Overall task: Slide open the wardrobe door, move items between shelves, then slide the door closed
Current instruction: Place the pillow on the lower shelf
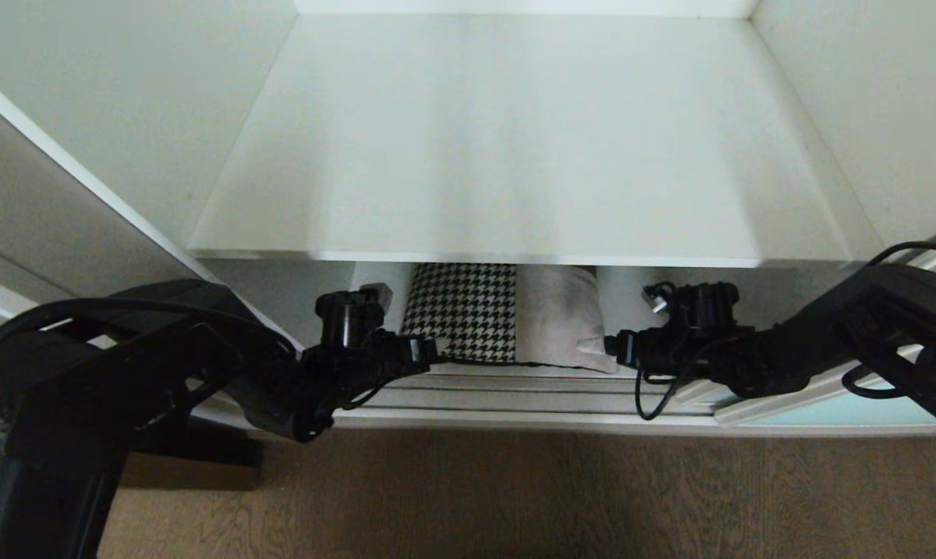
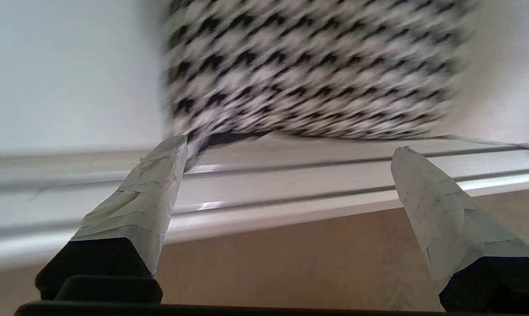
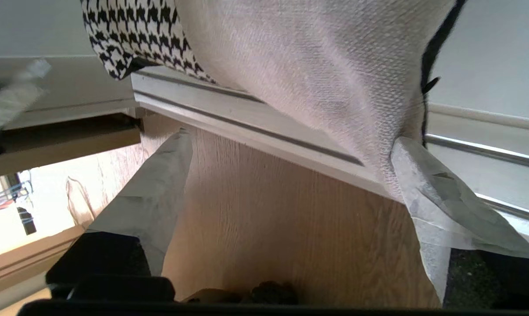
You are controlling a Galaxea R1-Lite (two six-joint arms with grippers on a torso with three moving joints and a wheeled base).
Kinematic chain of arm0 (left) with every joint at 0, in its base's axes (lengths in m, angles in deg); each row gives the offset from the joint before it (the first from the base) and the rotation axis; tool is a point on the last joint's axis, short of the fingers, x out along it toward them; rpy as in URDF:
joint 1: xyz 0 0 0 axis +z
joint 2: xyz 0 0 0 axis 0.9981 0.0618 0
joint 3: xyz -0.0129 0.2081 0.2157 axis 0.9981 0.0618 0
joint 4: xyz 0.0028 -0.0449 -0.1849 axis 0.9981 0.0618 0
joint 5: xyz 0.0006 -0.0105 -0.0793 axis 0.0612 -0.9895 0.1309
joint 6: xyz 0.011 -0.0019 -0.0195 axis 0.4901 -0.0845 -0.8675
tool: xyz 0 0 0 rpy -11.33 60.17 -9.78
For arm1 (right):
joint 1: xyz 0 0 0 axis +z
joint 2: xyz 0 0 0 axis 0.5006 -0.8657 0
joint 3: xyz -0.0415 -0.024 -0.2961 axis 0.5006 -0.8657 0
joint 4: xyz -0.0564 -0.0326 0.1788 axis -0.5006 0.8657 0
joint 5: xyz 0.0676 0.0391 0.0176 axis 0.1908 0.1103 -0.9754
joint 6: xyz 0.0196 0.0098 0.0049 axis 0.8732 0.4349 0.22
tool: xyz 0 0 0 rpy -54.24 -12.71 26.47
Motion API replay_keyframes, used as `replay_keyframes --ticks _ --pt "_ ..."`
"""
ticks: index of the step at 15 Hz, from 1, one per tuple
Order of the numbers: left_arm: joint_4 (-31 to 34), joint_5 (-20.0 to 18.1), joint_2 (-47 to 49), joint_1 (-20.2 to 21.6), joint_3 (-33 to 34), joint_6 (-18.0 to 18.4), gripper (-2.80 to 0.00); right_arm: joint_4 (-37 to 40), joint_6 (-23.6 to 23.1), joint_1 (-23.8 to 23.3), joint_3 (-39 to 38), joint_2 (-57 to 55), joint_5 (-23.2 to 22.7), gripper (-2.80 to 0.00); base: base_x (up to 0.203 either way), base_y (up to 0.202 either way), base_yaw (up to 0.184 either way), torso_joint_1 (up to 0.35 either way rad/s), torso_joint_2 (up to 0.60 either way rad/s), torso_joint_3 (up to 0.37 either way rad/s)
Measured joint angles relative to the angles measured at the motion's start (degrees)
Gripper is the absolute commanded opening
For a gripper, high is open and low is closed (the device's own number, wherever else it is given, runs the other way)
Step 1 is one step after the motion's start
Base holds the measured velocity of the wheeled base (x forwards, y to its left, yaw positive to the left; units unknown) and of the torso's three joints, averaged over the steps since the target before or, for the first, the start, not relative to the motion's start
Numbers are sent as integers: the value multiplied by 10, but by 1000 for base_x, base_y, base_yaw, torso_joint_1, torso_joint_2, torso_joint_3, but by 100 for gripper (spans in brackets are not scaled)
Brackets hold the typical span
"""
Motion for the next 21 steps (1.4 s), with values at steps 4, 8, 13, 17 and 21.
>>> replay_keyframes --ticks 4,8,13,17,21 --pt "-113 -48 16 16 34 12 0 1 2 0 -1 -4 0 0 0 0 0 0 0 0" --pt "-119 -46 22 20 38 12 0 2 2 -1 0 -5 0 0 0 0 0 0 0 0" --pt "-44 -31 -3 22 42 34 -280 6 5 -5 -1 0 0 -280 0 0 0 0 0 0" --pt "-28 -28 -11 21 42 41 -280 21 0 -6 -2 2 0 -280 0 0 0 0 0 0" --pt "-123 -18 11 27 50 52 -280 23 1 -7 -1 6 0 -280 0 0 0 0 0 0"
